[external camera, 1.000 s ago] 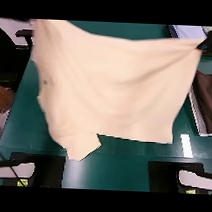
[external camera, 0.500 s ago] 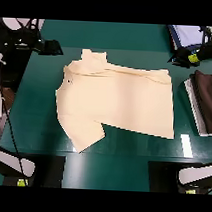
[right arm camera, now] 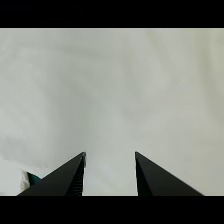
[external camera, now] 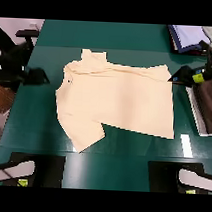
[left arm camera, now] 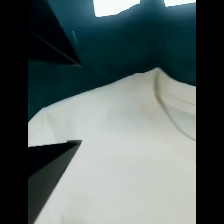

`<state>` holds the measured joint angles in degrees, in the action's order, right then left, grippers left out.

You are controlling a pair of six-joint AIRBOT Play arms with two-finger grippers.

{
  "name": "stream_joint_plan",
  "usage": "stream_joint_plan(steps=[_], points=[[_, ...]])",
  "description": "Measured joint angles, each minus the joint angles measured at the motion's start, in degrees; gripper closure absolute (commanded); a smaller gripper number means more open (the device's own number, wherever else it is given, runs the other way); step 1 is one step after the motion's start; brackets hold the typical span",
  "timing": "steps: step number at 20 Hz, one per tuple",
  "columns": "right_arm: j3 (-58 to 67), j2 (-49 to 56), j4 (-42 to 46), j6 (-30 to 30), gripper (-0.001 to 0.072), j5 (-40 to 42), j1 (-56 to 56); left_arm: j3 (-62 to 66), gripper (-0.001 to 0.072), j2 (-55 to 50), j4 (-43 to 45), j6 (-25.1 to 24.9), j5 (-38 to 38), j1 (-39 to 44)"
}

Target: Fold the shirts.

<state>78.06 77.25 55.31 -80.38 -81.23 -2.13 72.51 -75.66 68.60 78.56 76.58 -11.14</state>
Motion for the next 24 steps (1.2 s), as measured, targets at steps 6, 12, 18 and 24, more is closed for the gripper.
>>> stream_joint_plan(steps=[6, 12, 18, 24], points=[[-13.09, -10.36, -0.31, 0.46, 0.0344, 3.93, -0.07, -28.33, 0.0175, 12.2, -5.07, -1.07, -7.78, -0.48], [-16.72, -14.21, -0.46, 0.57, 0.0344, 5.66, -0.07, -38.73, 0.0176, 14.23, -12.98, -4.44, -15.17, -0.52], [-17.22, -14.84, -2.19, 0.57, 0.0344, 6.01, -0.07, -41.4, 0.0463, 14.47, -17.81, -5.84, -17.16, -0.5], [-17.31, -14.91, -2.43, 0.57, 0.0343, 5.05, -0.24, -41.55, 0.0681, 15.23, -19.76, -6.78, -17.03, -0.5]])
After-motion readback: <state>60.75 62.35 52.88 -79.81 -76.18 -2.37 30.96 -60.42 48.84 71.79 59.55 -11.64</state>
